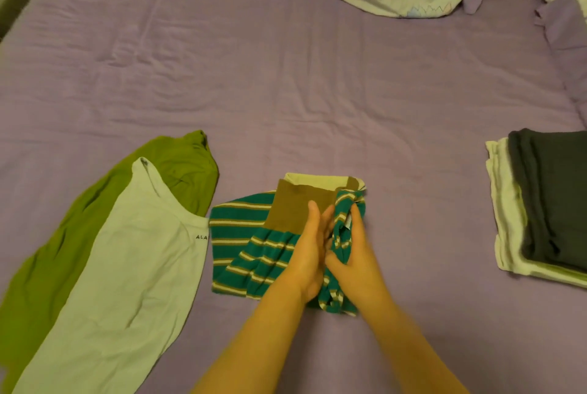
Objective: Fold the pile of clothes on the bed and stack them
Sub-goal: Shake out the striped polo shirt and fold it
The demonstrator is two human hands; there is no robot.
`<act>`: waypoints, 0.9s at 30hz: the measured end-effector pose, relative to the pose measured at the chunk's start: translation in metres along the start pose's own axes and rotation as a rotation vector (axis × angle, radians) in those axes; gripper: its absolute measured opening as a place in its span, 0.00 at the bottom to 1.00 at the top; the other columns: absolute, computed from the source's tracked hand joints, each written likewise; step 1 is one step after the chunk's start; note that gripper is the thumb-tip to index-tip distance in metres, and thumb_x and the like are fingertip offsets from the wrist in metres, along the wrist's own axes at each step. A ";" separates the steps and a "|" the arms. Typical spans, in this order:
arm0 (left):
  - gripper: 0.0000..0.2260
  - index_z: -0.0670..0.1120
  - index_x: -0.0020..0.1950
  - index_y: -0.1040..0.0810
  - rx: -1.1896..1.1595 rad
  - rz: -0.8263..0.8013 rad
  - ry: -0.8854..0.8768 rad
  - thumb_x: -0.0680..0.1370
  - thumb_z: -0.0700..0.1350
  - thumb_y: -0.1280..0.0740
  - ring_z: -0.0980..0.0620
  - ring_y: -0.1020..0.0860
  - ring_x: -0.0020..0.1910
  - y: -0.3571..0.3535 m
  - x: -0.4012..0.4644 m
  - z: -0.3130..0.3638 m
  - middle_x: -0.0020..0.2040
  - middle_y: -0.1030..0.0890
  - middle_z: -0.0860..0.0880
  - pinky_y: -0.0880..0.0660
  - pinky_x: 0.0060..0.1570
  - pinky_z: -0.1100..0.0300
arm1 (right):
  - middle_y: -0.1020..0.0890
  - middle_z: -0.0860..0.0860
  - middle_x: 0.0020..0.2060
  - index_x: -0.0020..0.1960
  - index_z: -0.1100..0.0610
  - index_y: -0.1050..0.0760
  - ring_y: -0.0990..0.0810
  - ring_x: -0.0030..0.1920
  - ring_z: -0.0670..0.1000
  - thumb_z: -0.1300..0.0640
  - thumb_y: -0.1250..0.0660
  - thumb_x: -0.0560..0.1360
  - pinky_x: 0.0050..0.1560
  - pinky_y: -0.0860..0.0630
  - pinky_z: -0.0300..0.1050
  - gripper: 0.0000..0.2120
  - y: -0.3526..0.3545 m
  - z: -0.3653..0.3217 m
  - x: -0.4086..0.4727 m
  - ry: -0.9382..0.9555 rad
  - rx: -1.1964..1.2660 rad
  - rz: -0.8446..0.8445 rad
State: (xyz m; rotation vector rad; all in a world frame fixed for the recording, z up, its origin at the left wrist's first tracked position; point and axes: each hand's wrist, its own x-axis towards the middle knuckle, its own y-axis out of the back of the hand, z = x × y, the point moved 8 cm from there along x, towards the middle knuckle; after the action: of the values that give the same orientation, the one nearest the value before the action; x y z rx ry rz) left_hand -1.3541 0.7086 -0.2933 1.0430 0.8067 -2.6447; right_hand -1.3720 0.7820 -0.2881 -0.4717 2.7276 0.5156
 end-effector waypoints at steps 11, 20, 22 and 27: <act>0.36 0.45 0.70 0.29 -0.280 0.060 -0.133 0.73 0.69 0.47 0.45 0.23 0.62 0.155 -0.030 0.050 0.63 0.21 0.42 0.24 0.58 0.52 | 0.37 0.49 0.74 0.63 0.32 0.80 0.19 0.49 0.51 0.48 0.38 0.78 0.44 0.20 0.47 0.46 -0.153 -0.061 0.006 0.188 -0.486 -0.183; 0.25 0.54 0.60 0.25 -0.258 0.141 -0.088 0.71 0.67 0.43 0.48 0.18 0.55 0.212 -0.032 0.038 0.56 0.17 0.49 0.20 0.45 0.57 | 0.39 0.47 0.74 0.70 0.36 0.71 0.22 0.52 0.48 0.52 0.35 0.77 0.50 0.22 0.42 0.45 -0.203 -0.031 0.002 0.028 -0.453 -0.360; 0.22 0.49 0.61 0.24 -0.120 0.251 -0.108 0.74 0.63 0.38 0.50 0.17 0.49 0.222 -0.033 0.040 0.53 0.16 0.49 0.20 0.39 0.62 | 0.25 0.50 0.57 0.75 0.40 0.65 0.23 0.41 0.45 0.56 0.36 0.77 0.42 0.22 0.40 0.42 -0.193 -0.023 0.002 -0.051 -0.360 -0.351; 0.40 0.47 0.77 0.47 0.366 0.525 -0.064 0.73 0.54 0.28 0.44 0.33 0.70 0.233 -0.023 0.045 0.74 0.36 0.45 0.32 0.68 0.49 | 0.24 0.52 0.59 0.74 0.54 0.39 0.25 0.58 0.52 0.58 0.39 0.79 0.60 0.25 0.52 0.24 -0.093 -0.014 0.011 -0.080 -0.447 0.232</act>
State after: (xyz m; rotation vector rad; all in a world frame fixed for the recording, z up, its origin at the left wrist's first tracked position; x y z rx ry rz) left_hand -1.2803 0.4888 -0.3483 1.0602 0.0102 -2.3829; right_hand -1.3503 0.6923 -0.3066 -0.2285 2.5964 1.1903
